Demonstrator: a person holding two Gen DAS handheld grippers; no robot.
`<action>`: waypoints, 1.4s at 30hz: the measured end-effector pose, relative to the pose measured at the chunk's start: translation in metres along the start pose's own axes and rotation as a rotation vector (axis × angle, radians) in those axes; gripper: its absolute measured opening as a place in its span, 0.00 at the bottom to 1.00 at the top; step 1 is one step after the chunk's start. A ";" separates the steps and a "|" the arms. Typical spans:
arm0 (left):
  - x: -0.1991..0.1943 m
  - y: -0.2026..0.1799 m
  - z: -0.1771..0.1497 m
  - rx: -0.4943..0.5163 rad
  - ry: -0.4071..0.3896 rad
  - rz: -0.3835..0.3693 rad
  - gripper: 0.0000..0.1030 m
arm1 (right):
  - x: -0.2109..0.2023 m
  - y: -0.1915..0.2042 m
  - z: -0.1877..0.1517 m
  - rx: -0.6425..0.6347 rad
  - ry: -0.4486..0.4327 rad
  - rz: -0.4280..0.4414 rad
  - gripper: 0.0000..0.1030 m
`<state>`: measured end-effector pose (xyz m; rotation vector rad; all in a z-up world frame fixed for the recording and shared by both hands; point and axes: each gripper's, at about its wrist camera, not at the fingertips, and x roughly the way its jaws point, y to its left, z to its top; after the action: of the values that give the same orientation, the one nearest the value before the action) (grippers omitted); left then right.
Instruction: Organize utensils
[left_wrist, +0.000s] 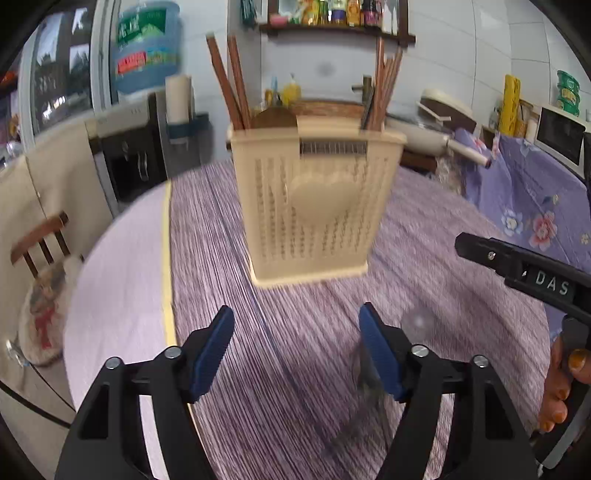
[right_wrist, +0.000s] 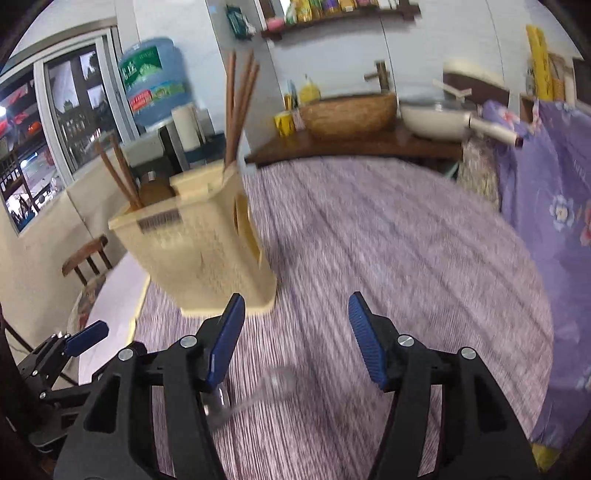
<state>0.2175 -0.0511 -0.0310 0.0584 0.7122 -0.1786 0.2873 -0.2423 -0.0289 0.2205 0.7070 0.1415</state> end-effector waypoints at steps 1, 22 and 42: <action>0.001 0.000 -0.005 0.004 0.021 -0.011 0.61 | 0.004 -0.002 -0.007 0.011 0.023 0.004 0.57; 0.007 0.017 -0.039 -0.044 0.122 -0.025 0.54 | 0.046 -0.009 -0.038 0.071 0.189 0.037 0.38; 0.002 0.051 -0.040 -0.131 0.114 0.035 0.54 | 0.046 0.051 -0.047 0.049 0.328 0.375 0.38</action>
<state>0.2026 0.0030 -0.0630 -0.0439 0.8350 -0.0951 0.2884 -0.1761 -0.0794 0.3811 0.9910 0.5271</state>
